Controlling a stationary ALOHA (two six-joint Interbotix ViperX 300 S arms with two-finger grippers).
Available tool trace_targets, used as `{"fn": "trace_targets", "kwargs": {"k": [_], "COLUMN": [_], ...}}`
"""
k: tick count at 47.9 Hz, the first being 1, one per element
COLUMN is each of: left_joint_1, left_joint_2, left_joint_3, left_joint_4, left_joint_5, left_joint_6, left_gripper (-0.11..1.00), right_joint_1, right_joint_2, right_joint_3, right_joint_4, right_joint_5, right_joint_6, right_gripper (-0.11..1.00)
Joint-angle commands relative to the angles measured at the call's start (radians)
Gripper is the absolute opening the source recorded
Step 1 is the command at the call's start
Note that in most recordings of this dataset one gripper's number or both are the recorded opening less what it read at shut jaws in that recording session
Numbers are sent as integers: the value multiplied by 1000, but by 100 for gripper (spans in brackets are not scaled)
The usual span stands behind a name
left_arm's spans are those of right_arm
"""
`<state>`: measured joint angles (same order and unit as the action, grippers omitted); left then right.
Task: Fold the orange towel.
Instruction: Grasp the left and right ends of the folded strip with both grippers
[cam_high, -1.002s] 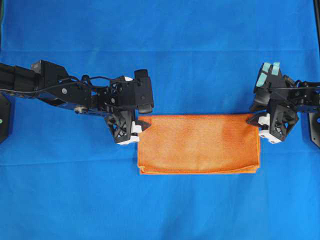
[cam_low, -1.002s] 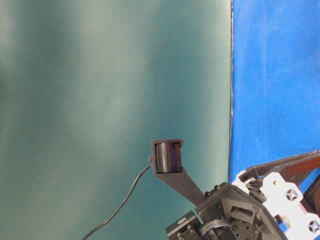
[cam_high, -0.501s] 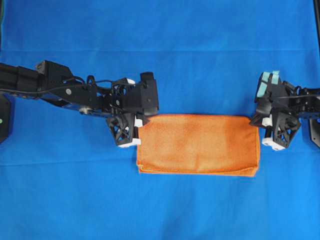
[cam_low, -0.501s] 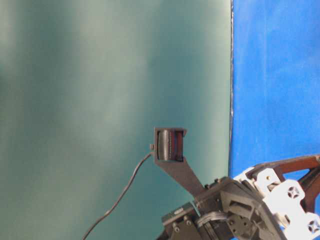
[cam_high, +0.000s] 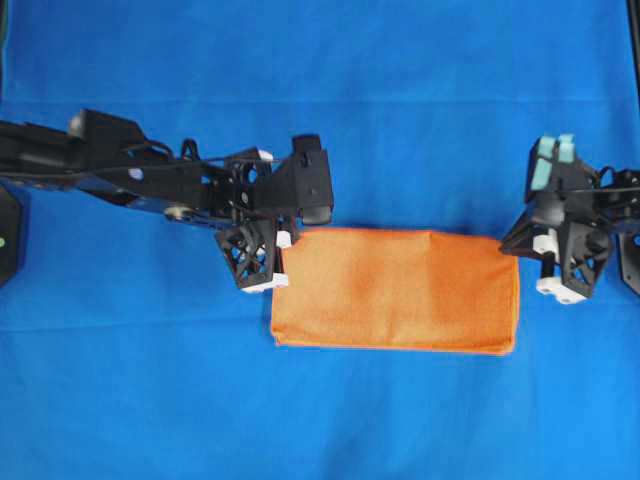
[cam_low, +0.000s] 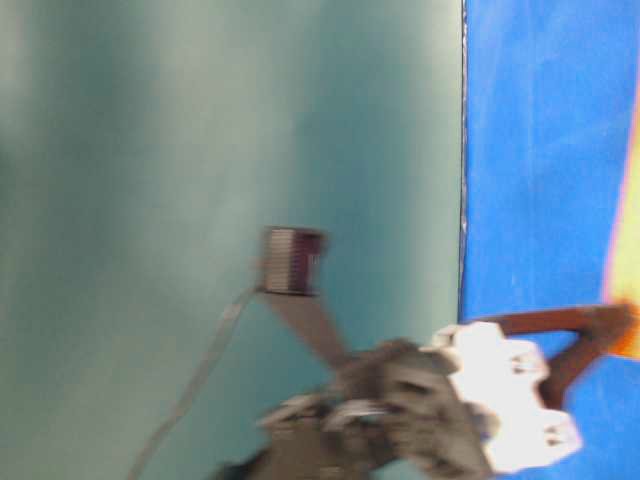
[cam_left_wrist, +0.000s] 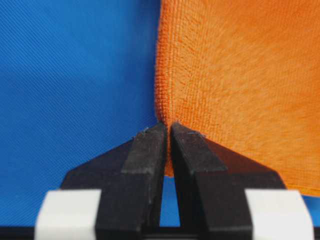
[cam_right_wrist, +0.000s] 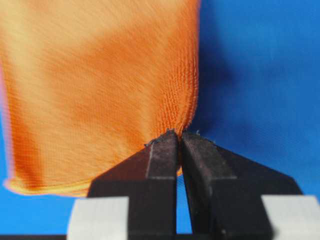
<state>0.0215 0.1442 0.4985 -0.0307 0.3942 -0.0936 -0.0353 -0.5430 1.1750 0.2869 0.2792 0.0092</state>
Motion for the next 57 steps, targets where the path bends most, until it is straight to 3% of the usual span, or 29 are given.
{"fn": "trace_targets", "kwargs": {"k": [1, 17, 29, 38, 47, 57], "left_joint_1": [-14, -60, -67, -94, -140, -189], "left_joint_2": [-77, -213, -261, -253, -209, -123], "left_joint_3": [-35, -43, -14, -20, -46, -129], "left_joint_4": [2, 2, 3, 3, 15, 15], "left_joint_5": [34, 127, 100, 11, -138, -198], "left_joint_6": [2, 9, 9, 15, 28, 152], "left_gripper": [1, 1, 1, 1, 1, 1], "right_joint_1": [2, 2, -15, -120, -298, -426], "right_joint_2": [-69, -302, -305, -253, -181, -97], "right_joint_3": [-43, -106, -106, -106, -123, -170], "right_joint_4": [-11, -54, -86, -130, -189, -219], "right_joint_5": [51, 193, 181, 132, 67, -14], "right_joint_6": [-3, 2, 3, 3, 3, -11], "right_gripper": [3, 3, 3, 3, 3, 3]}}
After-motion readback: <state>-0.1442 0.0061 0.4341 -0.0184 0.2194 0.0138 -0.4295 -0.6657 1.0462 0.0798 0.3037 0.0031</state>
